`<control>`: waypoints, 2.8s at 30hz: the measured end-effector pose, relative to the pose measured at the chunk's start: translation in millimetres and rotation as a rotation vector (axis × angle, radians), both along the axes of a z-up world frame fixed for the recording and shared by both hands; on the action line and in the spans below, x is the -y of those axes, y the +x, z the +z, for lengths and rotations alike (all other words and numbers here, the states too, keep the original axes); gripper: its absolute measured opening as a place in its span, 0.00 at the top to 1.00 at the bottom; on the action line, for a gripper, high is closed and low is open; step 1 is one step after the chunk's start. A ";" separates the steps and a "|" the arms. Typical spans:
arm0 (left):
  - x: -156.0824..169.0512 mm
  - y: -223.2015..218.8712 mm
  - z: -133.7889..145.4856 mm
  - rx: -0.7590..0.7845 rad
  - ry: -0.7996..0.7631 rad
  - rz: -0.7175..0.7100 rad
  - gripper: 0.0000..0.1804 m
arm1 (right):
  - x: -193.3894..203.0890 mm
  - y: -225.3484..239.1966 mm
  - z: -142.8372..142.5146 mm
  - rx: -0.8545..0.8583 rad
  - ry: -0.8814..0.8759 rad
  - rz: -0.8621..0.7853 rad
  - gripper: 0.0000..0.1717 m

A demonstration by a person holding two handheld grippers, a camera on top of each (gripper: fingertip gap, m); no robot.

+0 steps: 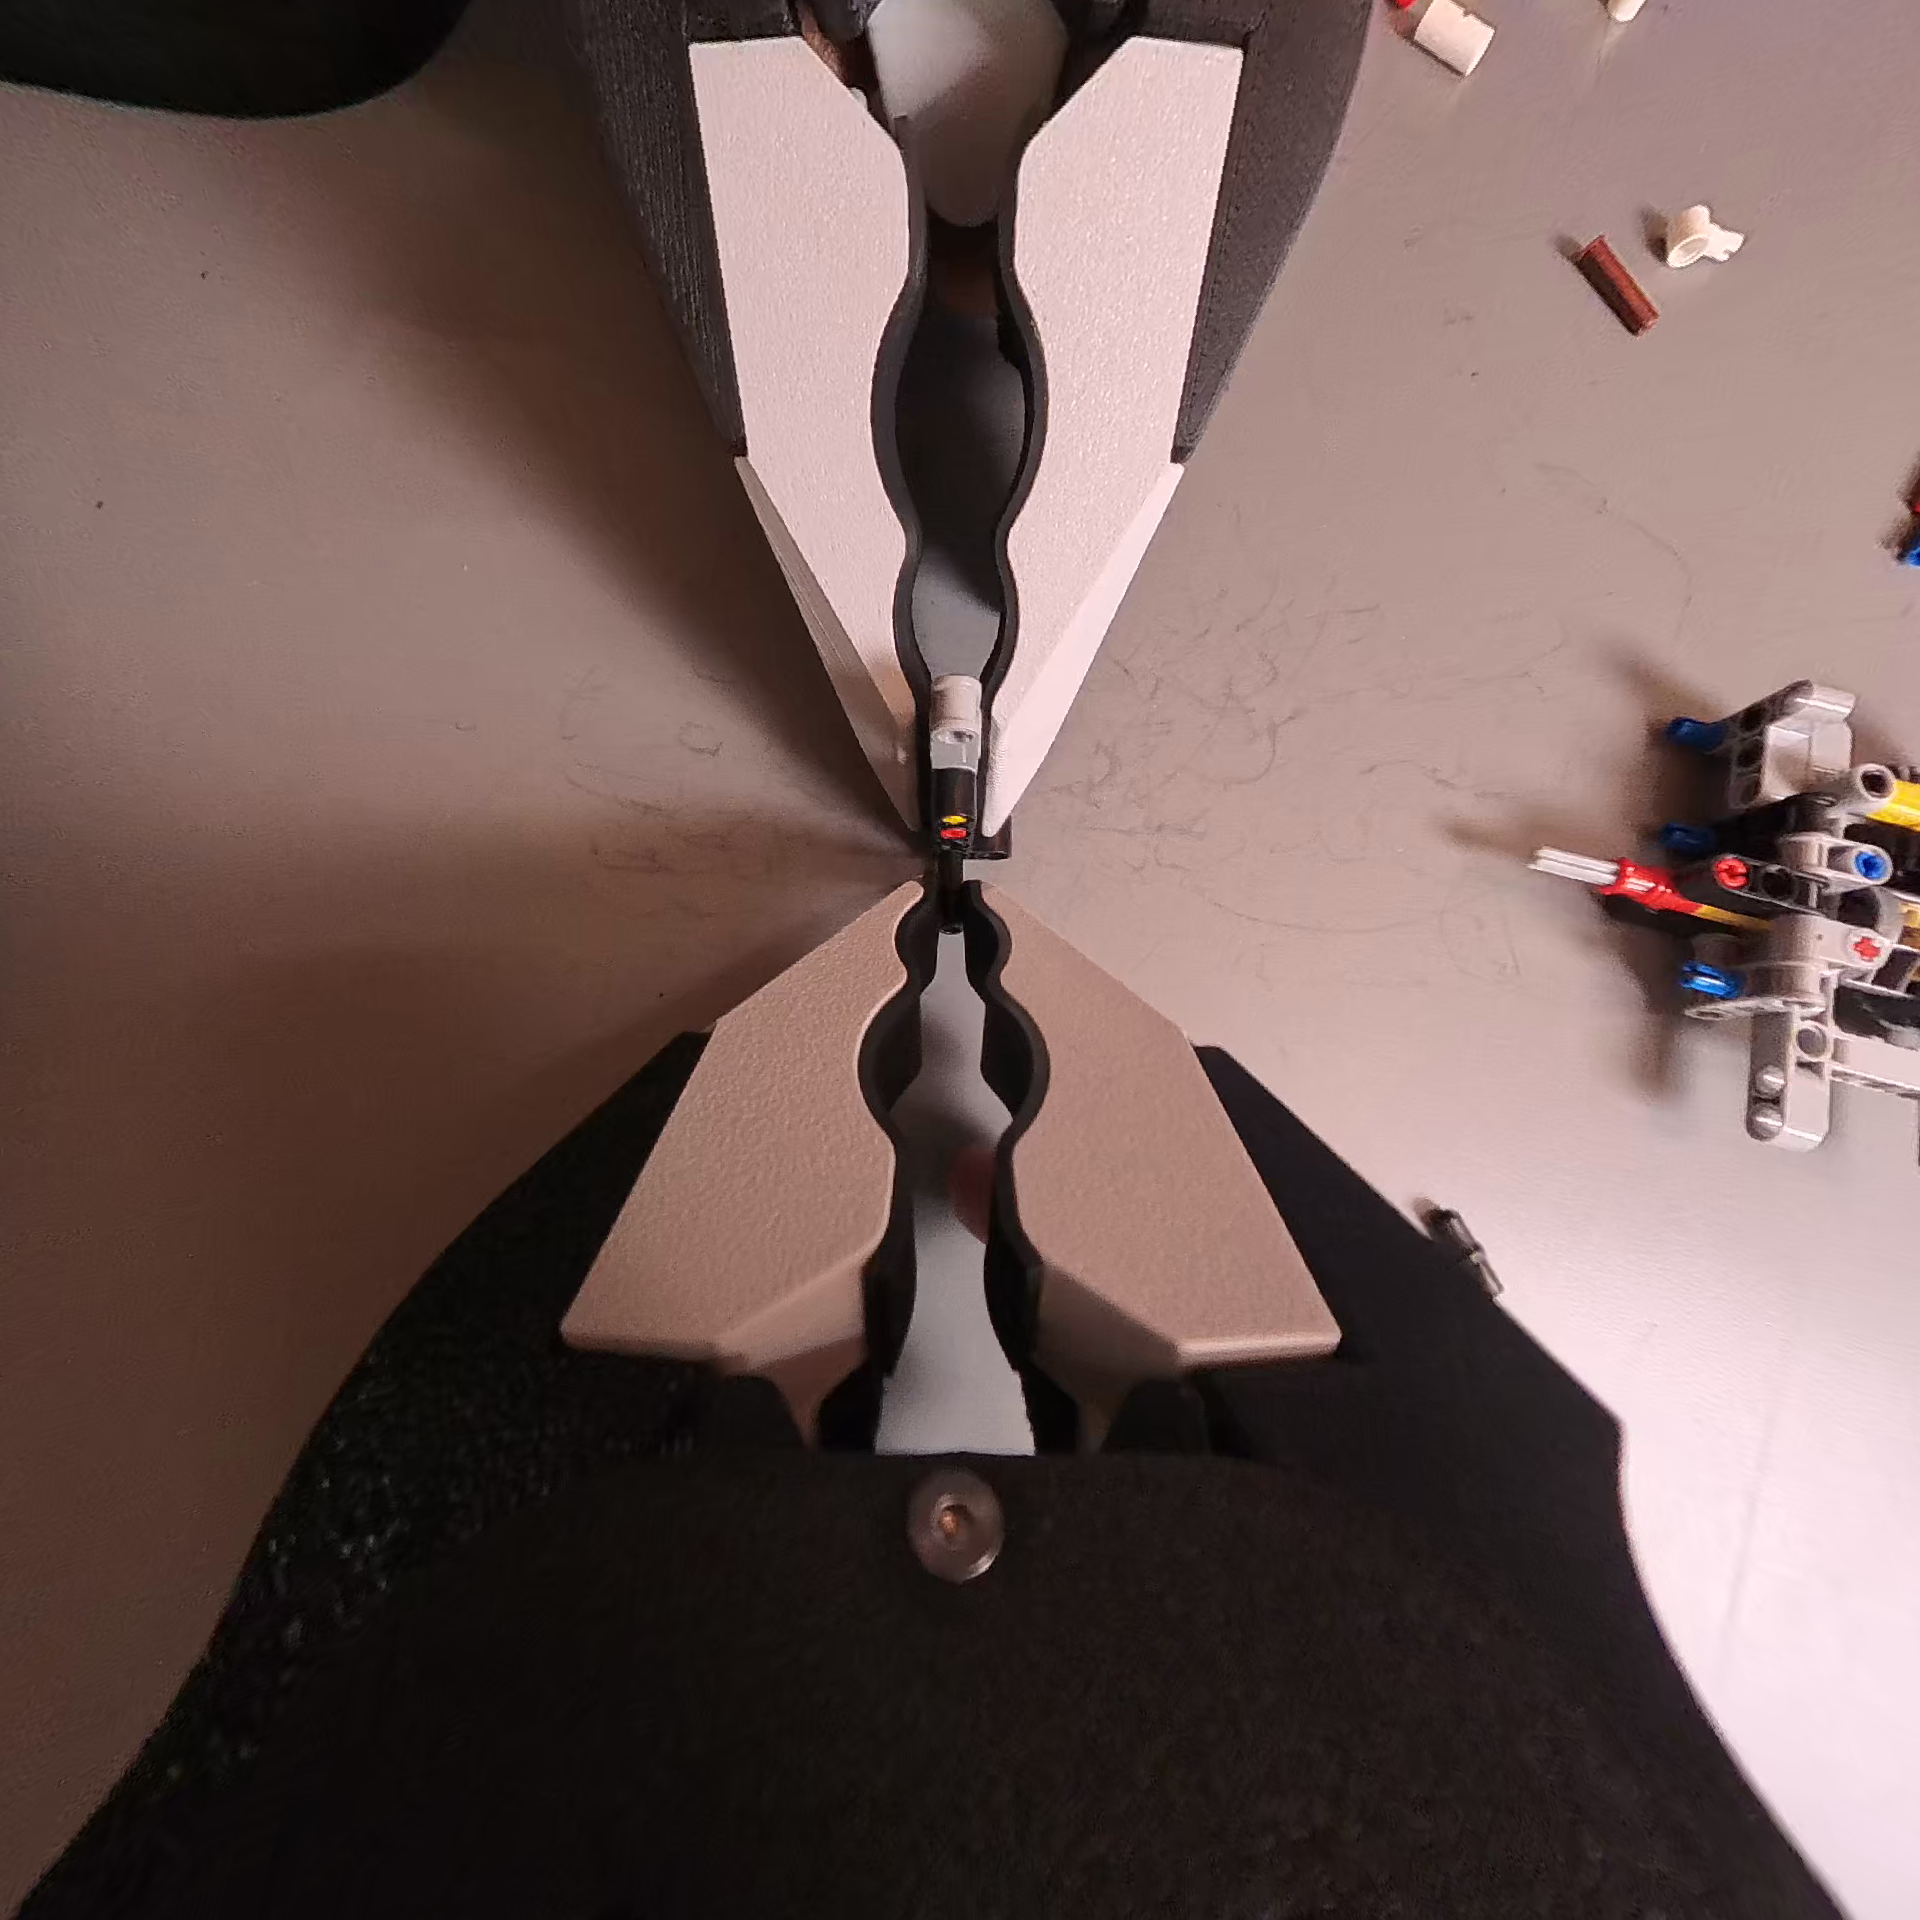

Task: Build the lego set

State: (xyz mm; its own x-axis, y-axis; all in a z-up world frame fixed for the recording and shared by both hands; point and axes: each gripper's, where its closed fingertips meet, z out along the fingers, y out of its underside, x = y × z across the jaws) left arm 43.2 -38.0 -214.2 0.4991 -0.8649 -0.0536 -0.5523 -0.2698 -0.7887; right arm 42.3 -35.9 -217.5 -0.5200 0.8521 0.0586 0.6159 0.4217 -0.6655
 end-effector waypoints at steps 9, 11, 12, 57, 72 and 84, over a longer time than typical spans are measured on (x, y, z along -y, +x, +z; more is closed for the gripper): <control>-1.6 0.6 -0.5 -0.007 0.010 0.013 0.97 | -0.9 -0.4 -2.2 0.021 0.002 -0.025 0.99; -1.7 0.8 -0.4 -0.010 0.014 0.014 0.97 | -0.9 -0.6 -2.1 0.017 0.002 -0.026 0.99; -1.7 0.8 -0.6 -0.010 0.014 0.015 0.97 | -0.8 -0.8 -2.1 0.016 0.000 -0.028 0.99; -4.2 -3.2 104.4 0.724 0.121 0.038 0.97 | -31.2 7.0 -2.1 -0.038 0.157 -0.066 0.98; 2.8 4.7 128.9 0.858 0.187 -0.004 0.97 | 10.4 -12.2 119.2 -0.536 -0.408 -0.018 0.92; 2.8 4.7 58.9 0.267 0.115 0.033 0.93 | -0.7 5.0 53.7 -0.141 -0.096 0.047 0.92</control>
State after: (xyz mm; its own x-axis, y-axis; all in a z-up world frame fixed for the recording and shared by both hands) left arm 47.9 -40.8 -155.3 0.5367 -0.8437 -0.0133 -0.3135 -0.1847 -0.9315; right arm 47.3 -35.2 -163.7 -0.5515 0.8325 0.0530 0.4948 0.3776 -0.7827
